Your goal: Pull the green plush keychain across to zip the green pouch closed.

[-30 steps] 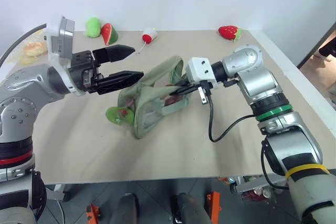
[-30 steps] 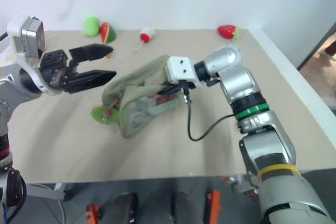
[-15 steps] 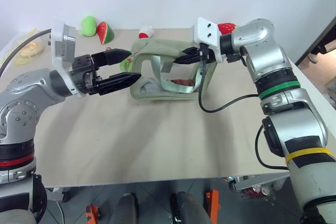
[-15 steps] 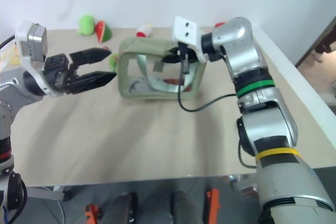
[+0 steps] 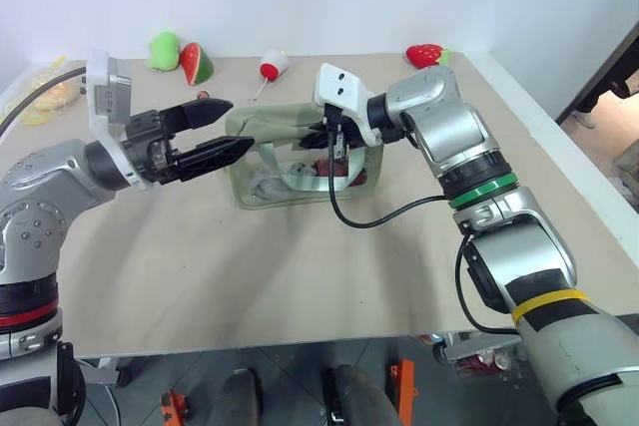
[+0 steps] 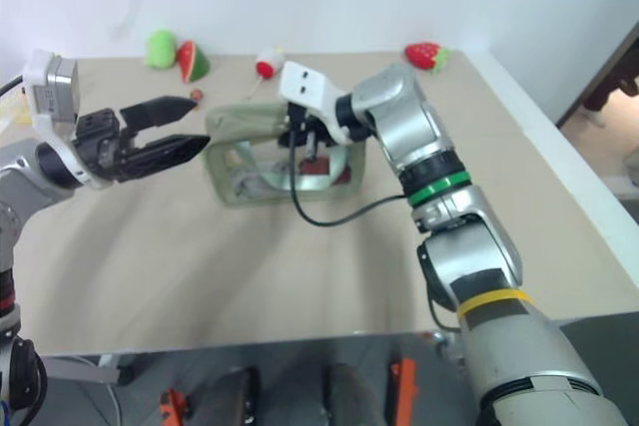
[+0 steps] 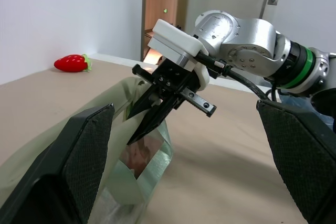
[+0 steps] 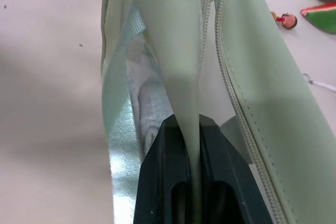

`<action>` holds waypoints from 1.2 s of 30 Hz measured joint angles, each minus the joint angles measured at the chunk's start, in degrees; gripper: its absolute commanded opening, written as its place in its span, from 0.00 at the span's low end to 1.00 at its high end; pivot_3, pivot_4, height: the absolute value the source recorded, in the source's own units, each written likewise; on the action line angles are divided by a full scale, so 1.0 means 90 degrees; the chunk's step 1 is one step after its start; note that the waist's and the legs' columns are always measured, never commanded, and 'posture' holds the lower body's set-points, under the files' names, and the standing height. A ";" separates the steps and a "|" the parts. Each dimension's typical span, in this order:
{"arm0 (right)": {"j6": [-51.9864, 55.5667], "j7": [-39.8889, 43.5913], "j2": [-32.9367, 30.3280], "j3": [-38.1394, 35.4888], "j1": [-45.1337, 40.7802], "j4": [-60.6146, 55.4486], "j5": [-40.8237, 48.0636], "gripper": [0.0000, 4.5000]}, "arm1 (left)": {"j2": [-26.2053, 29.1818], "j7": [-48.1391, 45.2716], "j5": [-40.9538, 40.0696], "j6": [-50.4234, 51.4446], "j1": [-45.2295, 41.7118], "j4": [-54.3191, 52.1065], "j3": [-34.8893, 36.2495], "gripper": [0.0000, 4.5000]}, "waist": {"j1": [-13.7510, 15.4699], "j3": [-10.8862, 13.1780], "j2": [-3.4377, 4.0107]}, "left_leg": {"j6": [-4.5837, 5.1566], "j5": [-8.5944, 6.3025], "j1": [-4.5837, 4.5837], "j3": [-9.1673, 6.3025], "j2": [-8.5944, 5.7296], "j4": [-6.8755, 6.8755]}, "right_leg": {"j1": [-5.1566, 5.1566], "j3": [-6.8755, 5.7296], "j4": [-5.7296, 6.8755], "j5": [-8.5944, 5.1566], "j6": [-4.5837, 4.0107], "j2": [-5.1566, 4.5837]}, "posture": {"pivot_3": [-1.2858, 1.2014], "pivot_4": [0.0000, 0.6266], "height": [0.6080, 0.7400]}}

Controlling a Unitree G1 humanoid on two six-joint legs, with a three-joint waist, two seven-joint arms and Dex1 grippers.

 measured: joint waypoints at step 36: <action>0.0111 -0.0242 -0.1877 -0.1686 0.1873 -0.0774 0.1303 0.60 | 0.0072 0.0130 -0.0148 0.0256 0.0257 0.0103 0.0168 1.00 | -0.0064 -0.0002 -0.0008 | 0.0000 -0.0001 0.0010 0.0008 0.0009 -0.0011 | 0.0001 0.0017 -0.0002 -0.0004 -0.0010 0.0018 | 0.52 0.24 1.00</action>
